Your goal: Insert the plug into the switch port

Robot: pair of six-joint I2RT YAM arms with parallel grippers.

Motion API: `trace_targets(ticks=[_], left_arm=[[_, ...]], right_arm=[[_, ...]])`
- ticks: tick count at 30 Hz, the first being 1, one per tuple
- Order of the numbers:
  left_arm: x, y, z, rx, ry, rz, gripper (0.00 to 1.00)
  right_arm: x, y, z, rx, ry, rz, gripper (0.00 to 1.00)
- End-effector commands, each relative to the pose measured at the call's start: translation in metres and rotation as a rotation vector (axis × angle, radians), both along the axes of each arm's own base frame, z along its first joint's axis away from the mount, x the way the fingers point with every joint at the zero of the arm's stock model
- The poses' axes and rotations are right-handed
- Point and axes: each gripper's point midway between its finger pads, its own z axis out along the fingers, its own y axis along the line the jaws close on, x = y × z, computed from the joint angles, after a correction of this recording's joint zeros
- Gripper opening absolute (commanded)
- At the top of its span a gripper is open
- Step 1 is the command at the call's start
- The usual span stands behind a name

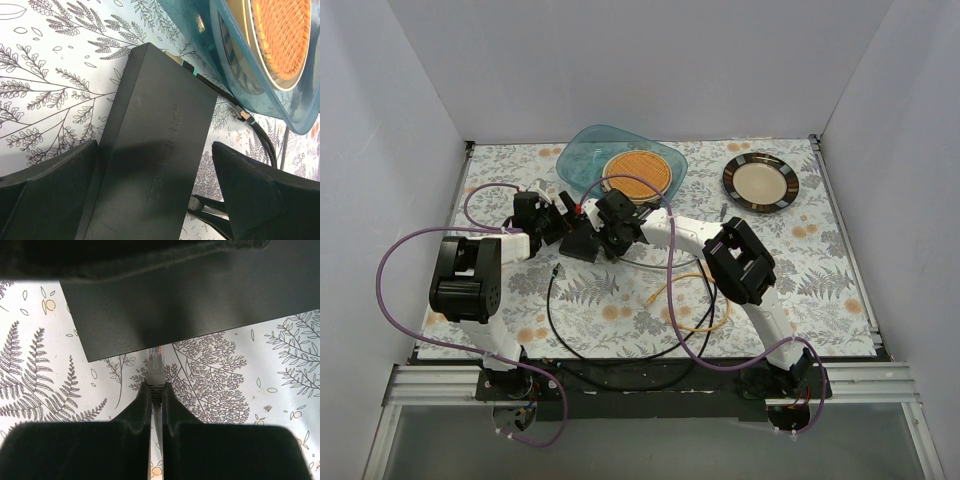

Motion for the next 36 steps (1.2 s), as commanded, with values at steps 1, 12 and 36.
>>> trace_targets(ticks=[1,12,36], left_arm=[[-0.009,-0.013,-0.001,-0.051,0.042,-0.054,0.97],[-0.014,-0.019,-0.015,-0.056,0.07,-0.101,0.89],[-0.043,-0.025,-0.033,-0.104,0.192,-0.08,0.75]], right_arm=[[-0.004,0.016,0.0,0.036,0.007,0.0,0.01],[0.008,0.028,0.014,0.082,-0.043,-0.014,0.01],[0.021,0.032,0.047,0.202,-0.126,-0.179,0.01]])
